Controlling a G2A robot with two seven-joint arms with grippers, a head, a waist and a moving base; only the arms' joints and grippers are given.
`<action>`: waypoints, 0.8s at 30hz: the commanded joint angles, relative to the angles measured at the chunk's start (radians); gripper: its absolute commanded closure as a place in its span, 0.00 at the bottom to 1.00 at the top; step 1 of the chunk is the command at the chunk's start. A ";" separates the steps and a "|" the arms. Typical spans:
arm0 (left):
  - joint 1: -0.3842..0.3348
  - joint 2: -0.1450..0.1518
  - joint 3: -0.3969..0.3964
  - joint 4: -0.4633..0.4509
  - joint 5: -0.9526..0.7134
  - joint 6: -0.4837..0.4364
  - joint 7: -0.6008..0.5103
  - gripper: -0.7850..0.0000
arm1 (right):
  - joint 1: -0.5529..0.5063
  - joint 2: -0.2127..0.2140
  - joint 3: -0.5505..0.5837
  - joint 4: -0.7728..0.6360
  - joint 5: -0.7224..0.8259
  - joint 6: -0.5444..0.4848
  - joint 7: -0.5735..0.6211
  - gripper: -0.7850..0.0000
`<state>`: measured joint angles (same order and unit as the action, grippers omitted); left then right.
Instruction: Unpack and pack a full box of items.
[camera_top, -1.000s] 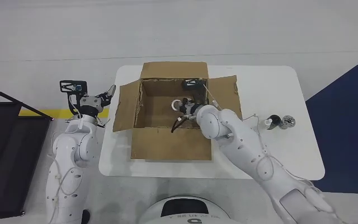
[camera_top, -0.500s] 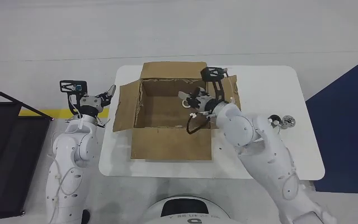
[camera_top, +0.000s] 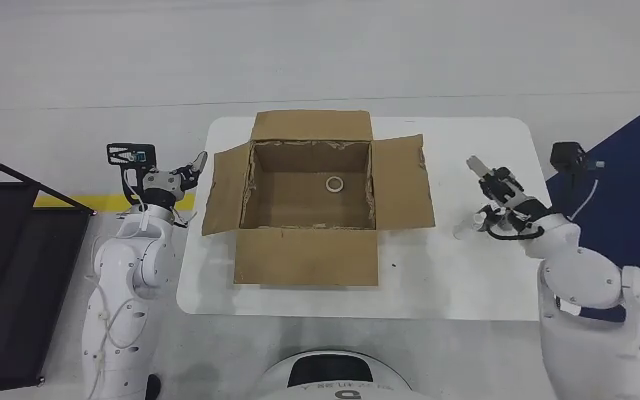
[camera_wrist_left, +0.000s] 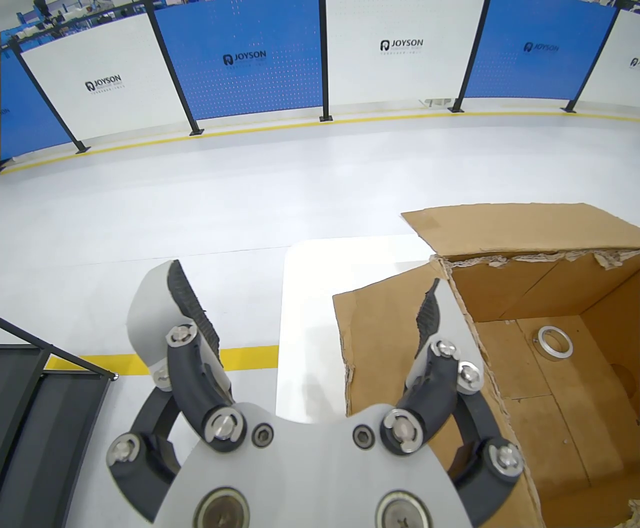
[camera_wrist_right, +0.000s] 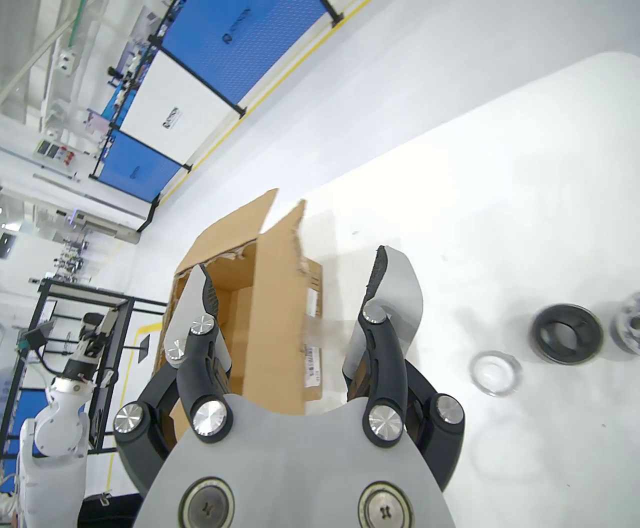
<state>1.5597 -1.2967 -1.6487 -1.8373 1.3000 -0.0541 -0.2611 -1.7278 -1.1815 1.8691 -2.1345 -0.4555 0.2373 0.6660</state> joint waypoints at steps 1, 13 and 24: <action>0.000 0.000 0.000 0.000 0.000 0.000 0.000 0.00 | -0.019 0.002 0.035 0.030 0.002 -0.002 0.006 0.20; 0.000 0.000 0.000 0.000 0.000 0.000 0.000 0.00 | -0.063 0.025 0.038 0.069 -0.243 -0.026 0.153 0.35; 0.000 0.000 0.000 0.000 0.000 0.000 0.000 0.00 | -0.021 0.036 -0.041 0.100 -0.415 -0.010 0.229 0.57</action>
<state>1.5597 -1.2967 -1.6487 -1.8373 1.3000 -0.0541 -0.2611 -1.7521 -1.1464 1.8357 -2.0373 -0.8545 0.2219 0.8921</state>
